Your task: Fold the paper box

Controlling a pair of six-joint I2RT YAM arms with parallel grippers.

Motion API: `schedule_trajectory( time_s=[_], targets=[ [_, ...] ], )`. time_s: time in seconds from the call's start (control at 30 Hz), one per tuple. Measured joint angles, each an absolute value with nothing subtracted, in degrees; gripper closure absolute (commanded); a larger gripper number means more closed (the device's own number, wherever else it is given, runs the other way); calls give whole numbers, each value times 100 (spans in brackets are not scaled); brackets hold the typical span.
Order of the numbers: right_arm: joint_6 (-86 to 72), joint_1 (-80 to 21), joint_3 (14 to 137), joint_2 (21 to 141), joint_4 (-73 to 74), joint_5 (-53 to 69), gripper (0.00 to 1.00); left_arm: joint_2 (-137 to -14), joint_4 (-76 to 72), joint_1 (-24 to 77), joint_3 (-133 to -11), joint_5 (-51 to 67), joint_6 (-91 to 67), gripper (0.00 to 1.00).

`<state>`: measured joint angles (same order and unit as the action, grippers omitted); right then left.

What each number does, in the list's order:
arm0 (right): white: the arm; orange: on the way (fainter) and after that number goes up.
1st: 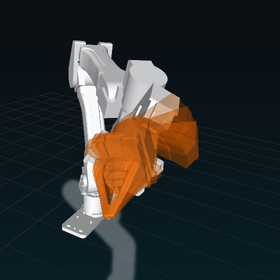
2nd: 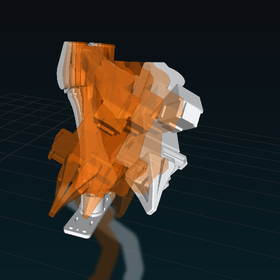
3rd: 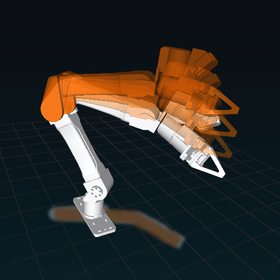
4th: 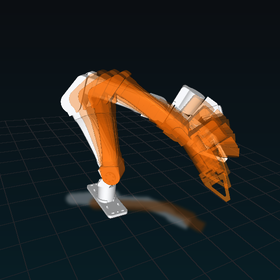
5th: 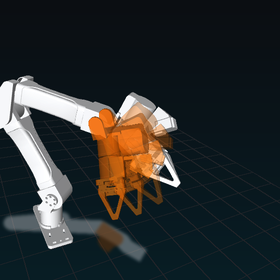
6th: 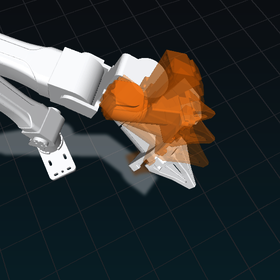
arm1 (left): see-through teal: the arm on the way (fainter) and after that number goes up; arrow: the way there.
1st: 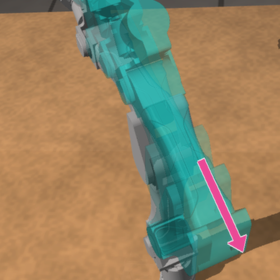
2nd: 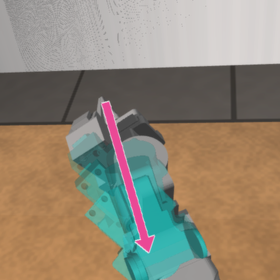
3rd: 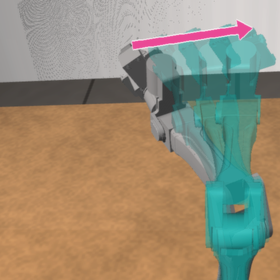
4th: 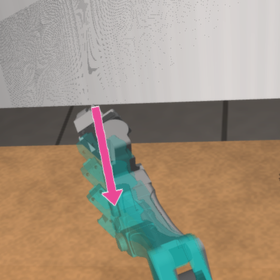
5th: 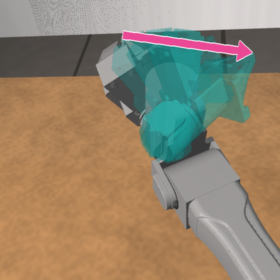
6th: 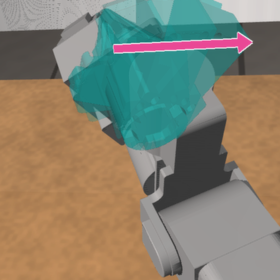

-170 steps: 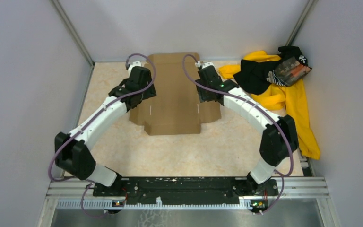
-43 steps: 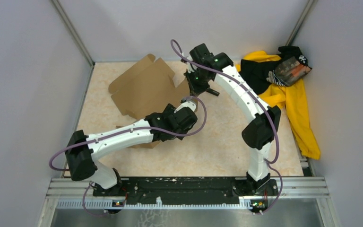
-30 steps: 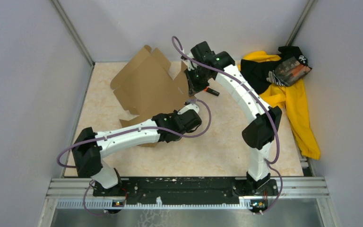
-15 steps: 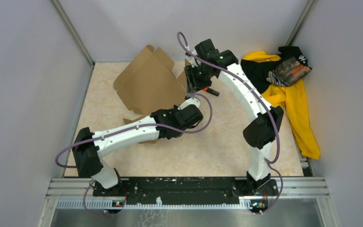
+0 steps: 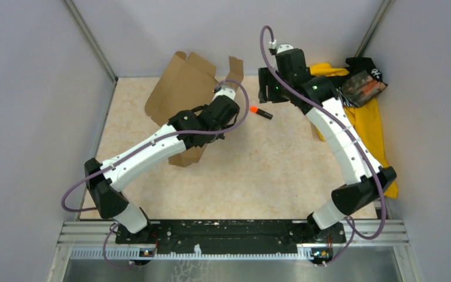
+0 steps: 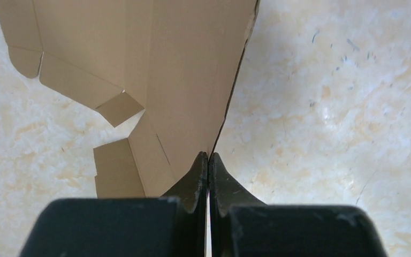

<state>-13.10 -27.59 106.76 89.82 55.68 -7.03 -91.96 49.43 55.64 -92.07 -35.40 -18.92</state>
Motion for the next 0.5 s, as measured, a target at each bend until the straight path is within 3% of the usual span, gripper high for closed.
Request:
schedule_trajectory(
  time_s=[0.5],
  targets=[
    [-891,-2757,9900,8517,5201,-904,38,-9697,5911,4431,-11229,-1852,-2733,100]
  ],
)
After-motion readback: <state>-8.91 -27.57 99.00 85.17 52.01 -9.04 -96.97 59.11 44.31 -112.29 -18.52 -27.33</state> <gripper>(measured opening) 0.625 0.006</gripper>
